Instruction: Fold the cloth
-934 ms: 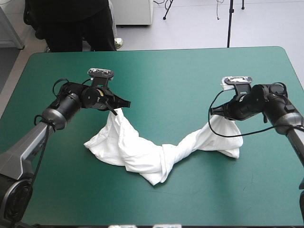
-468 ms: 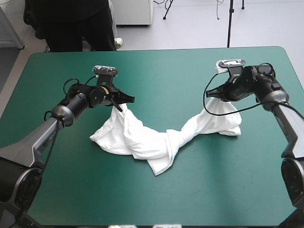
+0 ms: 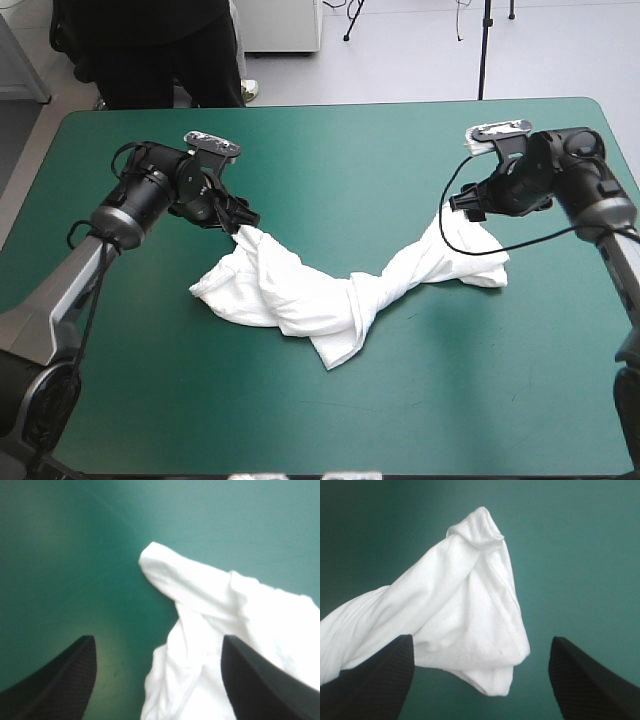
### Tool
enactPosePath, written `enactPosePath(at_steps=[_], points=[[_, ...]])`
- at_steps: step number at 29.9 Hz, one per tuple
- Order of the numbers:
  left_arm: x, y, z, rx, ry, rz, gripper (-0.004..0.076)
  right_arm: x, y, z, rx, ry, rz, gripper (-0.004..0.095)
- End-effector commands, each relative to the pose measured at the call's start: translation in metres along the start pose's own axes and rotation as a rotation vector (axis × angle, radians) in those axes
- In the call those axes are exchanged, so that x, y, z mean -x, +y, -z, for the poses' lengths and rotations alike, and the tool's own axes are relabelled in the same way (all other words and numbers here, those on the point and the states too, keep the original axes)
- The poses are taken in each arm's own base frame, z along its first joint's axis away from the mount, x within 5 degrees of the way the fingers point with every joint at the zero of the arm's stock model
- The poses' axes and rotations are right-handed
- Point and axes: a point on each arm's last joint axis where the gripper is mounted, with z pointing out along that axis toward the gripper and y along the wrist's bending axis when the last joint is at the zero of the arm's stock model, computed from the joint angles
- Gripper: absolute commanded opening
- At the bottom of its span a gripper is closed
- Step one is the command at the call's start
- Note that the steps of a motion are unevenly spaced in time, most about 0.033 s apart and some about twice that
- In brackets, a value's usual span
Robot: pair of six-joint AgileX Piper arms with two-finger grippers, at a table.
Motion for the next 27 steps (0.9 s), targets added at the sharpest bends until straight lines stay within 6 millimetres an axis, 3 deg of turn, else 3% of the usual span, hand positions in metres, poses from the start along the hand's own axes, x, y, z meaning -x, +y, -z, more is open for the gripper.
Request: enactPosePath(at_steps=[1, 6, 10, 13, 18, 23, 27], points=[[-0.01, 0.011, 0.066, 0.061, -0.048, -0.001, 0.0517, -0.007, 0.001, 0.07, -0.023, -0.15, 0.01, 0.0716], [-0.037, 0.014, 0.104, 0.066, -0.05, 0.013, 0.0517, -0.031, 0.003, 0.125, -0.028, -0.242, -0.002, 0.0716], [-0.061, 0.014, 0.107, 0.085, -0.034, 0.004, 0.0517, -0.048, 0.003, 0.156, -0.04, -0.3, -0.014, 0.0716], [-0.076, 0.011, 0.089, 0.08, -0.003, -0.01, 0.0517, -0.057, 0.004, 0.171, -0.044, -0.341, -0.014, 0.0716], [-0.091, 0.007, 0.041, 0.086, 0.039, -0.053, 0.0517, -0.066, 0.004, 0.185, -0.051, -0.379, -0.013, 0.0716], [-0.084, 0.015, 0.004, 0.063, 0.071, -0.001, 0.0517, -0.068, 0.004, 0.183, -0.053, -0.368, -0.012, 0.0716], [-0.079, 0.022, -0.022, -0.054, 0.1, 0.067, 0.0517, -0.07, 0.004, 0.175, -0.051, -0.343, -0.012, 0.0716]])
